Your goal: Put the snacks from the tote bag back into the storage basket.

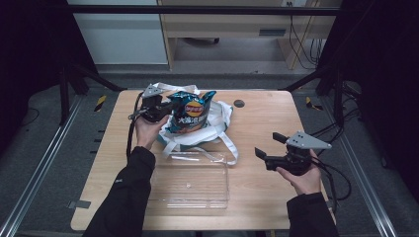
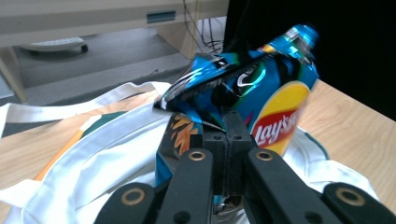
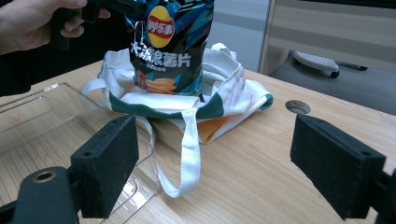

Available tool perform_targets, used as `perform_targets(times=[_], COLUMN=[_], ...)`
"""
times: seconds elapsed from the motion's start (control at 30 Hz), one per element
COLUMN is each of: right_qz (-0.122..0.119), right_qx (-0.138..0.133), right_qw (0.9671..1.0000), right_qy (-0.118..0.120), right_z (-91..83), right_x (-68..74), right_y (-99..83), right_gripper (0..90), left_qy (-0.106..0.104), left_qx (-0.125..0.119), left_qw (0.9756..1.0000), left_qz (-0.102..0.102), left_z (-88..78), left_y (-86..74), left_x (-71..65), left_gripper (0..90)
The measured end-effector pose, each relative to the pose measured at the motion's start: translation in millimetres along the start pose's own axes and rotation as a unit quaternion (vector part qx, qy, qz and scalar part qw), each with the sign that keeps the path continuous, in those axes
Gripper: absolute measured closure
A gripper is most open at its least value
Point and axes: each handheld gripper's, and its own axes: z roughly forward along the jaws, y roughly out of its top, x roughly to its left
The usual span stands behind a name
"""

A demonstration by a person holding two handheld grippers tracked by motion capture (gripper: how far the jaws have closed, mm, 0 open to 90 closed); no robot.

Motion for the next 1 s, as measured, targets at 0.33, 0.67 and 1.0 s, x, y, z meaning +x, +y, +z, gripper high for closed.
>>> perform_targets(times=[0.33,0.67,1.0], right_qz=[0.001,0.001,0.002], right_qx=[0.0,-0.001,-0.004], right_qw=[1.0,1.0,1.0], right_qy=[0.0,0.0,-0.001], right_z=[0.2,0.3,-1.3], right_x=[0.2,0.4,0.4], right_y=[-0.1,-0.3,0.2], right_gripper=[15.6,15.6,15.6], left_qy=[-0.017,-0.02,-0.028], left_qx=[-0.025,-0.056,-0.075], left_qw=[0.9996,0.9982,0.9967], left_qz=[-0.001,0.012,0.011], left_z=[-10.6,-33.3,-64.4], left_y=[6.4,19.1,28.2], left_x=[-6.4,-17.5,-28.9], left_gripper=[90.0,90.0,90.0])
